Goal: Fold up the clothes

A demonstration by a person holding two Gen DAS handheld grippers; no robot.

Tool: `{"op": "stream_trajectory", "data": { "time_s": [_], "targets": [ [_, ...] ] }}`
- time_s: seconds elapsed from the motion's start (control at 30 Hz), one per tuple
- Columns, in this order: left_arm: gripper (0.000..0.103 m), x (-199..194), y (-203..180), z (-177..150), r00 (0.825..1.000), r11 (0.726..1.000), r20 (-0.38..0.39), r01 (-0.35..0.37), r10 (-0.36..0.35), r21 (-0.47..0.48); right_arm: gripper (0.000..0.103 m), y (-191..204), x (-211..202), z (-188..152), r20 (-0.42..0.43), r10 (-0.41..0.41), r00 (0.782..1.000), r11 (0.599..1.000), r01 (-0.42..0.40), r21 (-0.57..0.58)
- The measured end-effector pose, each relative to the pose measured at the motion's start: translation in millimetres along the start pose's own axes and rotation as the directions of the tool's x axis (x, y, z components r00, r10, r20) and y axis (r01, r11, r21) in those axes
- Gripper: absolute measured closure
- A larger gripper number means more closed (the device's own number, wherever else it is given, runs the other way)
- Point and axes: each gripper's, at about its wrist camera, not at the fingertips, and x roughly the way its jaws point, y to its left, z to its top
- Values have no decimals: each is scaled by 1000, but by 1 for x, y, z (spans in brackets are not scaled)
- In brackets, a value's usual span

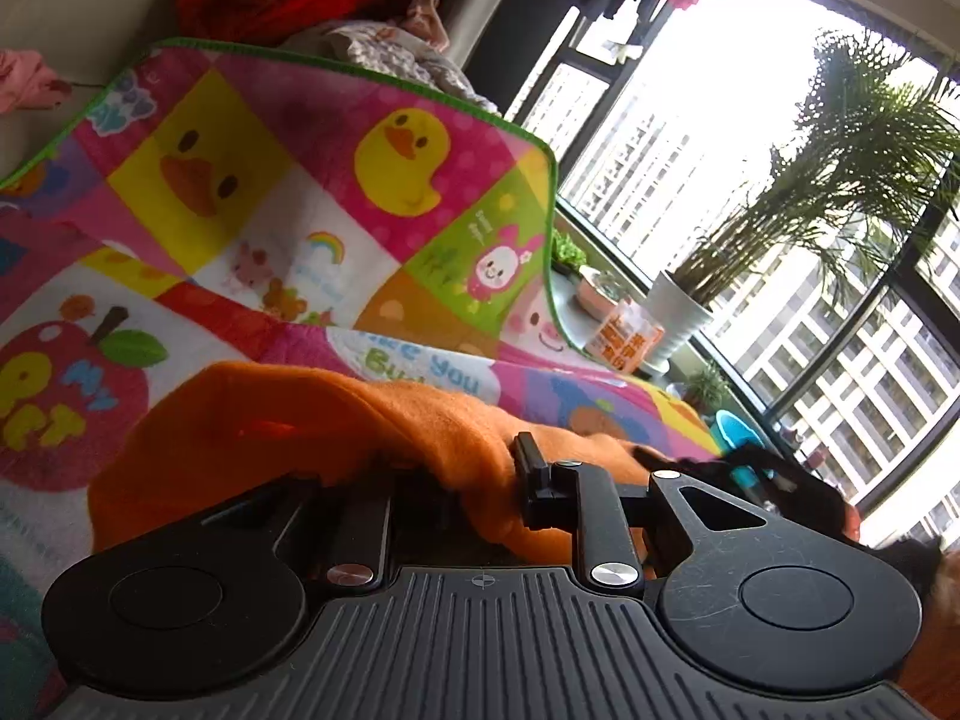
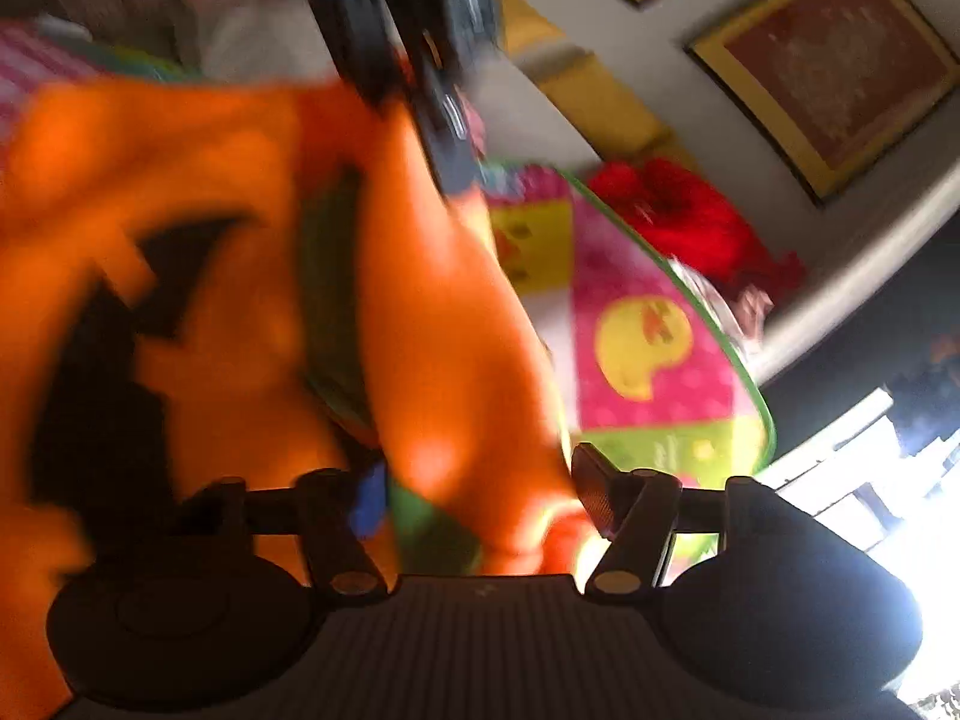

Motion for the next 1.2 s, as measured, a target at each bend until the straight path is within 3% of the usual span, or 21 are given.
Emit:
{"op": "stream_trajectory", "data": {
  "time_s": [0.07,0.17,0.33,0.6,0.67,0.8,0.93,1.03,1.1,1.17,1.2],
  "targets": [
    [83,-12,-2,-3,1000,1000,8,-3,3,9,81,-9,-12,1,6,-19,1000,999,19,41],
    [84,-35,-11,-13,1000,999,21,13,-13,32,82,-6,-50,5,51,-44,998,999,45,-17],
    [83,-67,-21,-47,999,999,1,37,-37,35,82,31,-102,-4,55,-1,998,995,6,-100],
    [67,-105,-14,-105,993,999,-109,-35,37,28,82,106,-143,-27,23,83,996,986,-79,-148],
    [57,-122,-20,-107,995,998,-92,-28,33,50,82,113,-148,-31,21,87,996,987,-84,-136],
    [50,-141,-36,-89,1000,998,6,8,-9,66,82,116,-154,-33,18,92,996,993,-90,-80],
    [47,-124,-44,-69,991,998,131,24,-32,56,81,105,-151,-34,8,101,995,994,-101,-28],
    [43,-85,-41,-72,997,995,73,-20,13,95,81,97,-161,-37,6,107,994,994,-107,15],
    [43,-62,-29,-87,998,995,-20,-59,61,77,72,90,-170,-39,9,113,994,992,-113,52],
    [42,-48,-17,-106,993,995,-82,-82,87,63,43,74,-184,-41,28,118,993,984,-121,128],
    [42,-45,-13,-111,992,994,-86,-85,91,65,39,65,-191,-41,40,122,992,976,-127,175]
  ]
}}
